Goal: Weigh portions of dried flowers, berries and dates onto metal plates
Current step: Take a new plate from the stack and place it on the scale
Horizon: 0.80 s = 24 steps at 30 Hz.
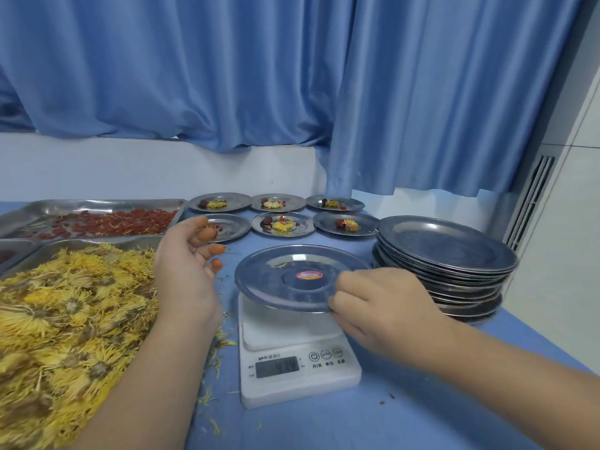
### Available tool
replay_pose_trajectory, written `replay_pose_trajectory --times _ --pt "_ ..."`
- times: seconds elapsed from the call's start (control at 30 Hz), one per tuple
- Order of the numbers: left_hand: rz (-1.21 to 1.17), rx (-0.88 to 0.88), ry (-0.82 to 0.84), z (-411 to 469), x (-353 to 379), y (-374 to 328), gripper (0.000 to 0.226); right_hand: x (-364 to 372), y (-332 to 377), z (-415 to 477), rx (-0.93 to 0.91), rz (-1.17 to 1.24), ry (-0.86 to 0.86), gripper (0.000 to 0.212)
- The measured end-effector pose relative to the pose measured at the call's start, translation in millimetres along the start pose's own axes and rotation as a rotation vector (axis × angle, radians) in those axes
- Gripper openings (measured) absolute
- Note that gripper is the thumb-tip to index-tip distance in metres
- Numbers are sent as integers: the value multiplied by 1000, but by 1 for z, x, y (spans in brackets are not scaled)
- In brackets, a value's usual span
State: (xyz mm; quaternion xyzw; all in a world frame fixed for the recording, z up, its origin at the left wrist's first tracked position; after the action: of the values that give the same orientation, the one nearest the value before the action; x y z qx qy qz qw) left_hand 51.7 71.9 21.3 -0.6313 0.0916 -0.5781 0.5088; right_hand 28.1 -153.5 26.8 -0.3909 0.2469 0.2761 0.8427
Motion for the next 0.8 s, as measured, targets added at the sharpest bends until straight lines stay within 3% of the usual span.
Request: replay_pose_trajectory --times 0.33,0.47,0.57,0.8 --pt "13 32 7 3 -3 2 12 28 14 -3 5 36 72 21" --pt "16 28 7 3 -3 1 13 29 17 -6 55 84 114 6" --pt "16 20 4 2 -2 2 13 25 19 -13 89 158 103 28" --pt "24 10 11 2 -1 2 12 25 6 -50 163 311 137 33"
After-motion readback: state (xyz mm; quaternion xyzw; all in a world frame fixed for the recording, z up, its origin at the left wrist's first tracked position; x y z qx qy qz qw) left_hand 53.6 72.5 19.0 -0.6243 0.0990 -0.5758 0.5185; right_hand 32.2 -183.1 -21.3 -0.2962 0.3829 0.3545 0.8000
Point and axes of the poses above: each hand's wrist, its own z-axis towards the middle knuckle, its own x-axis out of the palm, y = z × x, the point moved 2 cm from there along z, towards the middle knuckle, and after that the axes turned 5 degrees about y, right-handed, at the moved point
